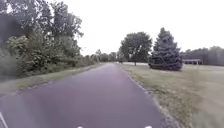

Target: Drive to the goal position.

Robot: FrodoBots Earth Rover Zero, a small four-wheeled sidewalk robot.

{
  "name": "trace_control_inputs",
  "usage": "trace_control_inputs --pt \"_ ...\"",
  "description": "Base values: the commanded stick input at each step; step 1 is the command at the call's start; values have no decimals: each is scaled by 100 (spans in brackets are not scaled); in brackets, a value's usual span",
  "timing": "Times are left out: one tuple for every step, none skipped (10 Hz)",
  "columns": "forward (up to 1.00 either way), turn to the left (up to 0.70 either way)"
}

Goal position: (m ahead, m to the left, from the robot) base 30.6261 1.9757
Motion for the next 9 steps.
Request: trace_control_inputs --pt "70 0" --pt "70 0" --pt "70 0" --pt "70 0" --pt "70 0" --pt "70 0" --pt "70 0" --pt "70 0" --pt "70 0"
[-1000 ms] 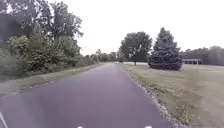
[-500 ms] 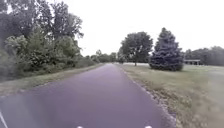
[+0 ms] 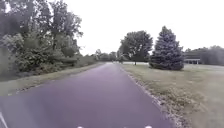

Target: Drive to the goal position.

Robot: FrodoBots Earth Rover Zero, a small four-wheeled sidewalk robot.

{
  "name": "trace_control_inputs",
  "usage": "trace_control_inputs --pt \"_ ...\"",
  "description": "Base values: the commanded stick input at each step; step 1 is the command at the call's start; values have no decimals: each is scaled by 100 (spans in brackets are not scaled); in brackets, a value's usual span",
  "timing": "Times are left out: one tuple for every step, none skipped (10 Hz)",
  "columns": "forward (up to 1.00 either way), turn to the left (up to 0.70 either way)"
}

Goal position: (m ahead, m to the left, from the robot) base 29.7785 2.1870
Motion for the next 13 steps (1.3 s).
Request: trace_control_inputs --pt "70 0" --pt "70 0" --pt "70 0" --pt "70 1" --pt "70 2" --pt "70 8" --pt "70 11" --pt "70 1" --pt "70 0" --pt "70 0" --pt "70 0" --pt "70 0" --pt "70 0"
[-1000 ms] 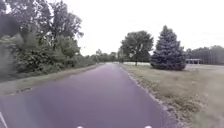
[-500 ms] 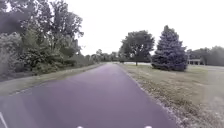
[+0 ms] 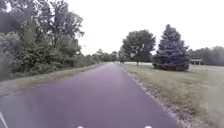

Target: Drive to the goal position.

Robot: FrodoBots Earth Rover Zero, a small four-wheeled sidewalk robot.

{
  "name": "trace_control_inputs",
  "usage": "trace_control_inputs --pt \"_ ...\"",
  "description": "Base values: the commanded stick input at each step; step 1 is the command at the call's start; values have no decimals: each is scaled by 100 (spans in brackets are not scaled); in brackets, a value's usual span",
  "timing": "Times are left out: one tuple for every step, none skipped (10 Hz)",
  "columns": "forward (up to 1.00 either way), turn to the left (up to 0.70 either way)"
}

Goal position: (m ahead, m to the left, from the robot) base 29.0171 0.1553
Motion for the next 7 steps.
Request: trace_control_inputs --pt "70 0" --pt "70 0" --pt "70 0" --pt "70 0" --pt "70 0" --pt "70 0" --pt "70 0"
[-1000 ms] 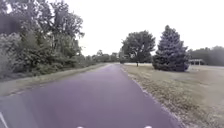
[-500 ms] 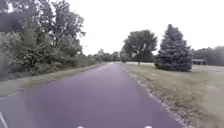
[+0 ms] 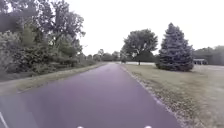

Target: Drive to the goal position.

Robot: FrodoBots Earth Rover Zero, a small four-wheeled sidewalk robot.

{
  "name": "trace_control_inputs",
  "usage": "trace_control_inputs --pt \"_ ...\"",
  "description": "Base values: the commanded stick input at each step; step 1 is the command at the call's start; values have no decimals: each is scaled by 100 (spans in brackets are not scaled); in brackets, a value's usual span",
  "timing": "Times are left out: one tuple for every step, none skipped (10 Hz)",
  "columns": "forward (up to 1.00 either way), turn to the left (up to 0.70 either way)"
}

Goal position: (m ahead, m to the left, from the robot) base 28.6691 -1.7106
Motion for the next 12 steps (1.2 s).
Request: trace_control_inputs --pt "70 0" --pt "70 0" --pt "70 0" --pt "70 0" --pt "70 0" --pt "70 0" --pt "70 0" --pt "70 0" --pt "70 -1" --pt "70 -7" --pt "70 -14" --pt "70 -14"
